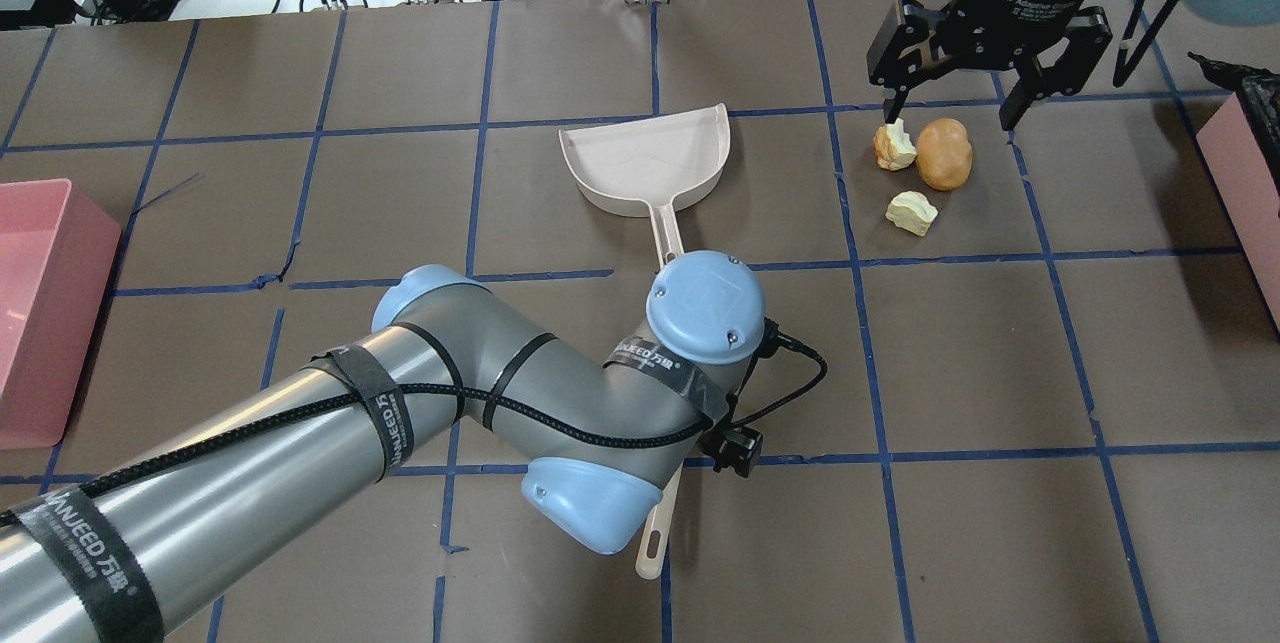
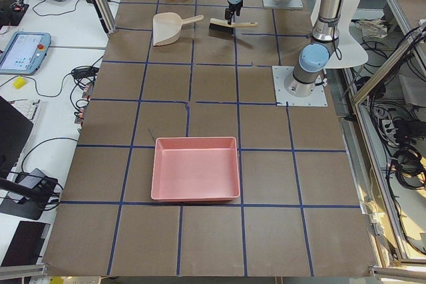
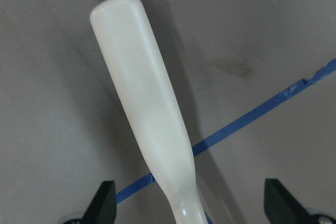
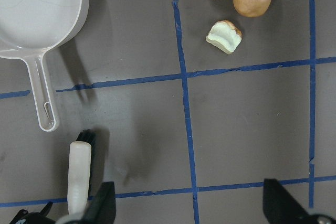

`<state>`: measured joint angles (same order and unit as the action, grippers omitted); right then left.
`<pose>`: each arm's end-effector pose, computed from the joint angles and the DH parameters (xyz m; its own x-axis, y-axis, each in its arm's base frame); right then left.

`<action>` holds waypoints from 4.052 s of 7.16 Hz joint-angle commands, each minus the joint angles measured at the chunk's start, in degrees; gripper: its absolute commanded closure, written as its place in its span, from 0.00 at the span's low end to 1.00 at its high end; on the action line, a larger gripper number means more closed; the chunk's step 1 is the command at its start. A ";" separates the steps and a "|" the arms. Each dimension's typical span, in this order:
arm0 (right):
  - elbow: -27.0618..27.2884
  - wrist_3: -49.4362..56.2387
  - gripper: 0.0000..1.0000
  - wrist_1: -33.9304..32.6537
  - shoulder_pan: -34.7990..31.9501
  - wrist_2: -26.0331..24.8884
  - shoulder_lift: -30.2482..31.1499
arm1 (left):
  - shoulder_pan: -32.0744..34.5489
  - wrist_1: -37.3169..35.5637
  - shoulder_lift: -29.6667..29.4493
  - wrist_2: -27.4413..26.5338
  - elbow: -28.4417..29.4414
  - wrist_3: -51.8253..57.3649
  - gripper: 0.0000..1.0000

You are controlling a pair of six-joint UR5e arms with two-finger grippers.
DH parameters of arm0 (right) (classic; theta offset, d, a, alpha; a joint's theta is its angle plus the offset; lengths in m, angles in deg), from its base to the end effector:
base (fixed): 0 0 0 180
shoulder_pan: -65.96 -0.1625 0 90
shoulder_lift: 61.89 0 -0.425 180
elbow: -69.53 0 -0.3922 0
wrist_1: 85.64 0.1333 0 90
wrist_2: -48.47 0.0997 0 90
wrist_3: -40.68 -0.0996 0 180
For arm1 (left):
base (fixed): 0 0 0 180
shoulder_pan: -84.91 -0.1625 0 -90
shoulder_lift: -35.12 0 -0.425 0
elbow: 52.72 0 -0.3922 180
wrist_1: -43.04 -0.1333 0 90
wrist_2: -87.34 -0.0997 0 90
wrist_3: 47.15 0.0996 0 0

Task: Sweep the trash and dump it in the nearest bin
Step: 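Close the left gripper on the brush handle and lift it, then grasp the dustpan handle with the right gripper while the left gripper carries the brush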

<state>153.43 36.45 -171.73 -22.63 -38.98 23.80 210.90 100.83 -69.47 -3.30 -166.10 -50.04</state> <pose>0.1249 -0.5231 0.4954 -0.9941 0.0998 -0.0416 0.0982 0.9944 0.0402 -0.4040 -0.3313 0.2234 -0.8369 0.5472 -0.0162 0.5432 0.8337 0.0997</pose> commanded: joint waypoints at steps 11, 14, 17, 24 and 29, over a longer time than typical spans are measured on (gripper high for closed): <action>0.03 0.01 0.00 0.14 0.00 0.00 0.09 | 3.29 0.66 5.45 -0.24 -6.33 -5.81 0.02; 0.03 0.01 0.00 0.14 0.00 0.00 0.17 | 3.38 0.75 5.54 -0.24 -6.42 -5.72 0.09; 0.03 0.01 0.00 0.14 0.00 0.00 0.17 | 3.30 0.75 5.72 -0.33 -6.50 -5.72 0.40; 0.03 0.01 0.00 0.14 0.00 0.00 0.26 | 2.77 2.76 8.69 -0.42 -5.54 -5.63 1.00; -0.32 1.24 0.01 -6.34 -1.48 0.87 -3.85 | 1.20 17.24 20.91 -0.24 -2.38 -7.04 1.00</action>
<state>152.92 37.10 -174.90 -23.04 -38.56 21.96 213.21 114.49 -50.61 -3.58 -169.68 -56.83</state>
